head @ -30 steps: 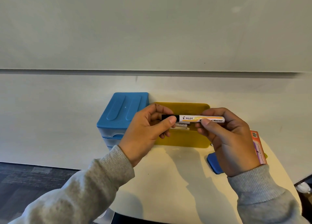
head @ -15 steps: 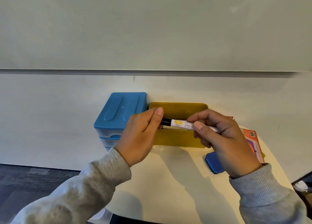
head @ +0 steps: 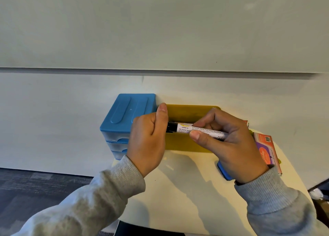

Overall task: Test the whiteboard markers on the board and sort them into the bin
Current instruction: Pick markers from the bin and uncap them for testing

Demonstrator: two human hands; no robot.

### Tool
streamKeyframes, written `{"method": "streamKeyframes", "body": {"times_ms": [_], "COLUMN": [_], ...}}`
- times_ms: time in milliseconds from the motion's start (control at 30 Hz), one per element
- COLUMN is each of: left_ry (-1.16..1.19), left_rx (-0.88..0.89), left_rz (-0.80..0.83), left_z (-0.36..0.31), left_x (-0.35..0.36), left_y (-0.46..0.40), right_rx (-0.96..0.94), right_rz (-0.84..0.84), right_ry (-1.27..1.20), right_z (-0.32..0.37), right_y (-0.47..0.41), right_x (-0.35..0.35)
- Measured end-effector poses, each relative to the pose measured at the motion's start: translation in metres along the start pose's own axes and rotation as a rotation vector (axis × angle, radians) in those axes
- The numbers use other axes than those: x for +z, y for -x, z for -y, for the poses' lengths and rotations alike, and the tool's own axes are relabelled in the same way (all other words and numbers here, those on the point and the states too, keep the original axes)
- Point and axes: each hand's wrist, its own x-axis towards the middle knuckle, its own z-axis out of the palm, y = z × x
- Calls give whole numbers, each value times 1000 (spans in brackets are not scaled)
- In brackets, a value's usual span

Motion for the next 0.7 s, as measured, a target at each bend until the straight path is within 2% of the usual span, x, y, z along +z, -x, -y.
{"method": "streamKeyframes", "body": {"times_ms": [200,467,600,700], "left_ry": [-56,-161,-187,-127], "left_rx": [100,356,347,257], "left_rz": [-56,-66,-76,-91], "left_z": [6,15,19,17], "left_x": [-1,-3,-4,-2], "left_y": [3,3,2,2], "right_rx": [129,485,533,528], "right_rz": [18,65,54,61], "right_ry": [-176,-509,-540,-525], "right_z": [3,-2,-2,-2], "right_y": [3,3,4,4], "right_x": [6,6,8,11]}}
